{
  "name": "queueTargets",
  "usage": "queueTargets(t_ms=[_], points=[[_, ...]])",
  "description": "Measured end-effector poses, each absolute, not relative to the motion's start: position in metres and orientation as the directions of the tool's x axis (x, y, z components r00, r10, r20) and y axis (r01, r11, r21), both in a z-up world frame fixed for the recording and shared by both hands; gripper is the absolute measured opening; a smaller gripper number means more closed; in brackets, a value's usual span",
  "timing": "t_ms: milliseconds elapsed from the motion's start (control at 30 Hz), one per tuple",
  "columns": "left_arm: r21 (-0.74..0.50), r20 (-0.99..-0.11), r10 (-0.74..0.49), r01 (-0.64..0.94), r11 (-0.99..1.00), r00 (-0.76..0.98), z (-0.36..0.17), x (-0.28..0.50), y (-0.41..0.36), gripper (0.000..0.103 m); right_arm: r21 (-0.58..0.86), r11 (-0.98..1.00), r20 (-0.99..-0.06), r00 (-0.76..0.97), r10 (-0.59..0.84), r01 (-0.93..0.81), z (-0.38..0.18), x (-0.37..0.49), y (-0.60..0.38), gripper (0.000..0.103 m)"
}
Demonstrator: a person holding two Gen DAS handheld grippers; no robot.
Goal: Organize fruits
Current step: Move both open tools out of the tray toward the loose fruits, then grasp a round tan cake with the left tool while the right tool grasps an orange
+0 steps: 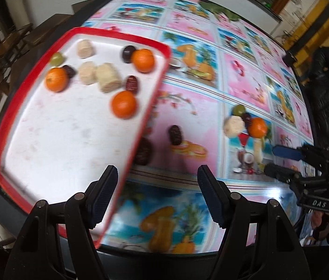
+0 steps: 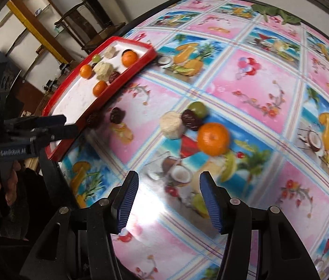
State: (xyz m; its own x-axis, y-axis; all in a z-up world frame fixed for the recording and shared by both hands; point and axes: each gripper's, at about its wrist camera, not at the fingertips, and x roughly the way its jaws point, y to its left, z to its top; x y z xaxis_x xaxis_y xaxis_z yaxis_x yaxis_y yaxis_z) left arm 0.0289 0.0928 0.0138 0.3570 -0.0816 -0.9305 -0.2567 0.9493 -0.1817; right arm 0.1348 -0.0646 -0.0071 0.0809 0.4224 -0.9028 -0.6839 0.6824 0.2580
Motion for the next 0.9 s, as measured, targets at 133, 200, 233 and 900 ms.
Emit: queueTargets(t_ms=[133, 200, 233, 900], points=[[-0.197, -0.929, -0.113, -0.213, 0.957, 0.351, 0.010, 0.041, 0.071, 0.070, 0.230, 0.700, -0.906, 0.114, 0.408, -0.676, -0.007, 0.145, -0.074, 0.056], [-0.205, -0.929, -0.130, -0.191, 0.960, 0.347, 0.005, 0.050, 0.061, 0.070, 0.204, 0.709, -0.913, 0.129, 0.386, -0.675, -0.010, 0.151, -0.076, 0.056], [-0.211, -0.929, -0.138, -0.184, 0.960, 0.343, 0.002, 0.054, 0.057, 0.070, 0.197, 0.712, -0.915, 0.134, 0.380, -0.674, -0.013, 0.155, -0.076, 0.056], [-0.212, -0.936, -0.177, -0.086, 0.974, 0.305, -0.022, 0.111, 0.018, 0.068, 0.153, 0.704, -0.930, 0.141, 0.341, -0.693, -0.029, 0.185, -0.061, 0.037]])
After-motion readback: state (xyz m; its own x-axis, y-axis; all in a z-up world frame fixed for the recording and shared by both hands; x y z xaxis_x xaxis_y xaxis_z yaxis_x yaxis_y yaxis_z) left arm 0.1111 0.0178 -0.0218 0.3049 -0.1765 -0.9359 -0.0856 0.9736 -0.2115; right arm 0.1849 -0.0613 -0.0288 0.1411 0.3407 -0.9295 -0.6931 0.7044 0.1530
